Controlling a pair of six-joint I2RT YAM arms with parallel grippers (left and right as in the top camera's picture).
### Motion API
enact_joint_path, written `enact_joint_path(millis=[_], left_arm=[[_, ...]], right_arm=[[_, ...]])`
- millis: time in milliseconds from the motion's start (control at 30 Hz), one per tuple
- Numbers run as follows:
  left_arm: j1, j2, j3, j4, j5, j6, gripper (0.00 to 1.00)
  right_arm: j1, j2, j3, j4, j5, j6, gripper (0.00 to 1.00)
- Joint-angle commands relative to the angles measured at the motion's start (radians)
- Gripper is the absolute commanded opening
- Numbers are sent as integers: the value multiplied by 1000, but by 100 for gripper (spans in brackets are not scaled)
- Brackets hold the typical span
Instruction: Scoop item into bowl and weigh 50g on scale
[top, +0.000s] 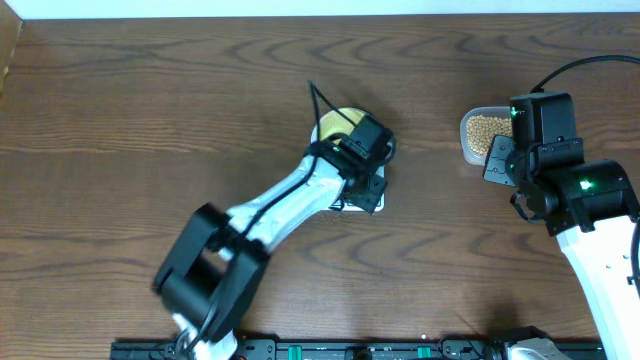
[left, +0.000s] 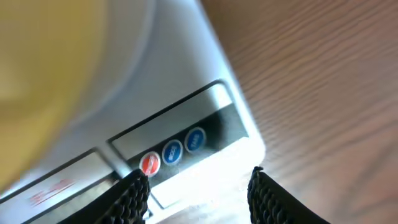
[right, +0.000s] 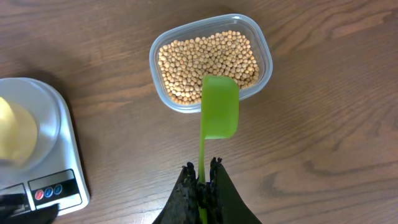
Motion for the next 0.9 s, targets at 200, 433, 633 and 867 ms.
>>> enact_joint_path(millis=[200,433,633,867], left_arm=[[5,-277,15,-29,-193,-45,54],[72,-349,15,-114,-259,-97,54],[100,-468,16,-213,-257,-97,55],[100,-639,19,-362,-209,-88,55]], right_arm=[[-6,-2,28,-5,16,-6,1],[-6,-2,28,-29,30,-15,1],[-6,-2,28,-61,94,-14,1],[-51,0,28,-63,113,-14,1]])
